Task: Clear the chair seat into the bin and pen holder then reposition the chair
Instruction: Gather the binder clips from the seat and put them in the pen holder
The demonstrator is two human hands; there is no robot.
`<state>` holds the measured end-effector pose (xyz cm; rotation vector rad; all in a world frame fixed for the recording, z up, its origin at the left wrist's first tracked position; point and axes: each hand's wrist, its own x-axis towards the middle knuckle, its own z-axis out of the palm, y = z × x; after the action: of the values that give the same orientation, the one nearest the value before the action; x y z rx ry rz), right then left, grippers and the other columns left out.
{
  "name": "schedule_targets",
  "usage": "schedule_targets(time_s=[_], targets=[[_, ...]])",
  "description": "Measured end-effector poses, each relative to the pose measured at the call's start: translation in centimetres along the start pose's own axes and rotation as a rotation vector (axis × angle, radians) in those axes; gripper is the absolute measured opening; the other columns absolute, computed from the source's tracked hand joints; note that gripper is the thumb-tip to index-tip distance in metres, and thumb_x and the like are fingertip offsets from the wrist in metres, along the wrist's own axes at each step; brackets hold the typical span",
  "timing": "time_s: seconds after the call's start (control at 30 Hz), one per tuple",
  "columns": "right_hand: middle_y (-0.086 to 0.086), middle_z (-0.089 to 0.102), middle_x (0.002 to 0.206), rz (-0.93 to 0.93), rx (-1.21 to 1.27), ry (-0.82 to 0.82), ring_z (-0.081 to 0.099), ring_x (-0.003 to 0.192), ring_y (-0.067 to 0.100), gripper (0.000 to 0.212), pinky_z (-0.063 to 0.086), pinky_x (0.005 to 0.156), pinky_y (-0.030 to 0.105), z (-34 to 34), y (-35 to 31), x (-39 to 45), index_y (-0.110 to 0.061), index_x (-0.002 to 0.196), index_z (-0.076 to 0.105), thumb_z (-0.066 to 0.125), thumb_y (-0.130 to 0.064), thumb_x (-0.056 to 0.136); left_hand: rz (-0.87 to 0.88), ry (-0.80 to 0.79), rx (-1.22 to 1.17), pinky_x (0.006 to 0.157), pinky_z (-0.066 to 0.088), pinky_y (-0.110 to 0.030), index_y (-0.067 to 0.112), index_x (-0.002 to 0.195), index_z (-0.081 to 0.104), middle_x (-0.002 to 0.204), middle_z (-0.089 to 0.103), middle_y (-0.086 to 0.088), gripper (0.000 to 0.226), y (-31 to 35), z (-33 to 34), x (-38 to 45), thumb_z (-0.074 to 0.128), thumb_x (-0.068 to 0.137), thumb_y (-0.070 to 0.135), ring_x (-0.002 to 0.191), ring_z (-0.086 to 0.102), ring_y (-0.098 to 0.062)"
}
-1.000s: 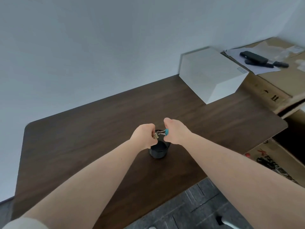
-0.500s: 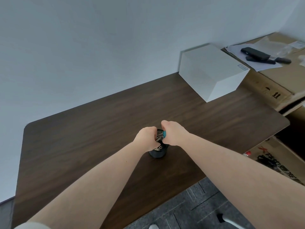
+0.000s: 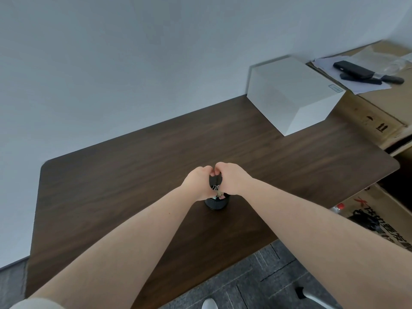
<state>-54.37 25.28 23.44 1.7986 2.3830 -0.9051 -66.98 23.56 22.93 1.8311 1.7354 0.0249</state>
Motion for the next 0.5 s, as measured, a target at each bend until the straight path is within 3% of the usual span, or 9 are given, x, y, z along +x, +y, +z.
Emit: schedule_targets(time_s=[0.17, 0.4, 0.5], targets=[[0.009, 0.062, 0.108, -0.03, 0.041, 0.022, 0.058, 0.1, 0.03, 0.035, 0.052, 0.083, 0.043, -0.3, 0.0, -0.3, -0.011, 0.114, 0.052, 0.064, -0.011, 0.08, 0.013, 0.023, 0.099, 0.086, 0.05, -0.037, 0.013, 0.118, 0.053, 0.118, 0.056, -0.007, 0.053, 0.4, -0.7, 0.1, 0.075, 0.071, 0.025, 0.108, 0.056, -0.027], [0.011, 0.062, 0.116, -0.021, 0.059, 0.036, 0.057, 0.108, 0.031, 0.036, 0.051, 0.087, 0.041, -1.2, 1.4, -1.6, -0.011, 0.12, 0.053, 0.055, -0.007, 0.084, -0.009, 0.008, 0.22, 0.083, 0.05, -0.037, 0.015, 0.115, 0.055, 0.117, 0.054, -0.006, 0.039, 1.5, -1.5, 0.4, 0.065, 0.078, 0.025, 0.107, 0.056, -0.028], [0.008, 0.054, 0.13, -0.009, 0.021, 0.069, 0.055, 0.115, 0.029, 0.042, 0.049, 0.09, 0.038, -2.0, 2.9, -2.7, -0.017, 0.13, 0.048, 0.054, -0.01, 0.089, 0.017, 0.017, 0.28, 0.083, 0.05, -0.039, 0.017, 0.116, 0.054, 0.12, 0.053, -0.006, 0.035, 2.9, -1.5, 0.7, 0.059, 0.083, 0.026, 0.106, 0.056, -0.028]])
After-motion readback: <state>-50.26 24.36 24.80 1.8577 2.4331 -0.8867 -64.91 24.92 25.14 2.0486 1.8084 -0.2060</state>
